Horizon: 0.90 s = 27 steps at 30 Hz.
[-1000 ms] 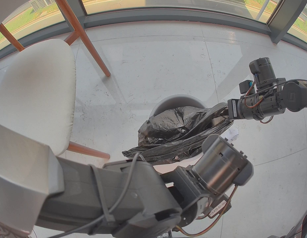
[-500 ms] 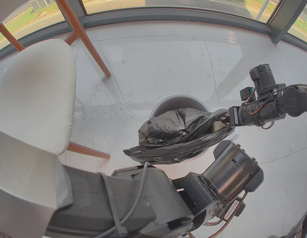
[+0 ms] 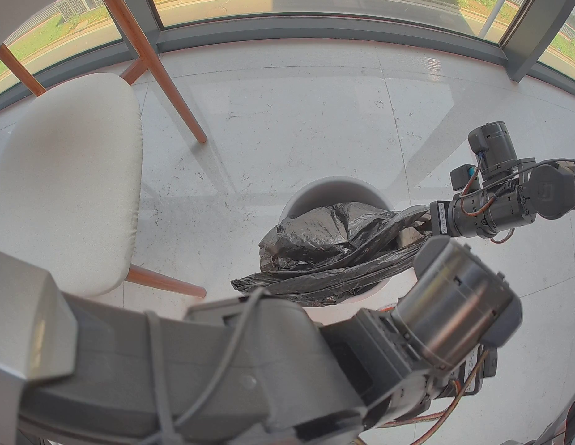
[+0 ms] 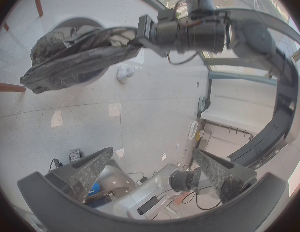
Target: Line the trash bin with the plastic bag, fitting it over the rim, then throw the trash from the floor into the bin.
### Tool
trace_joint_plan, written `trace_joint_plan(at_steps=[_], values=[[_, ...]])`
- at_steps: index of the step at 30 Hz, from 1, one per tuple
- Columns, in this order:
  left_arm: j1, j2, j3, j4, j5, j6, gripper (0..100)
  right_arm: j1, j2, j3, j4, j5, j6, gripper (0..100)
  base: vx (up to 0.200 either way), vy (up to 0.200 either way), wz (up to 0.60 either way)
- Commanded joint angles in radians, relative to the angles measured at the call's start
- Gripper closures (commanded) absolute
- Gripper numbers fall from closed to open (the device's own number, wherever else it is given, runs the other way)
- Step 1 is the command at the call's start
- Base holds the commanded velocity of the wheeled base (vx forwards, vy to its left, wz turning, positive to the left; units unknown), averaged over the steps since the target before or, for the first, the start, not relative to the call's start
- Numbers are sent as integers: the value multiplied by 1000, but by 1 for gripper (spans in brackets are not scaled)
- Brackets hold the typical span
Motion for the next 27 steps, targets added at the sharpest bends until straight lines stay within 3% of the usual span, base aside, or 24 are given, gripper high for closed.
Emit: trace_joint_plan(at_steps=[1,3,8,12,27], values=[[112,-68,-29,-4,-8,18,0,-10,-9,16,-1,1,0,100,0,0,0],[173,-74,-28,-4,-6,99,0,-10,-17,23,-1,1,0,100,0,0,0],[276,-81,44,-30,-11,434,0,-8,-18,29,-1,1,0,100,0,0,0],[348,-66,93,-194,-12,670,0,-5,-17,30,-29,3,-1,100,0,0,0],[411,81,44,-328,5,688,0,-5,-32,53,-56,4,-13,100,0,0,0]])
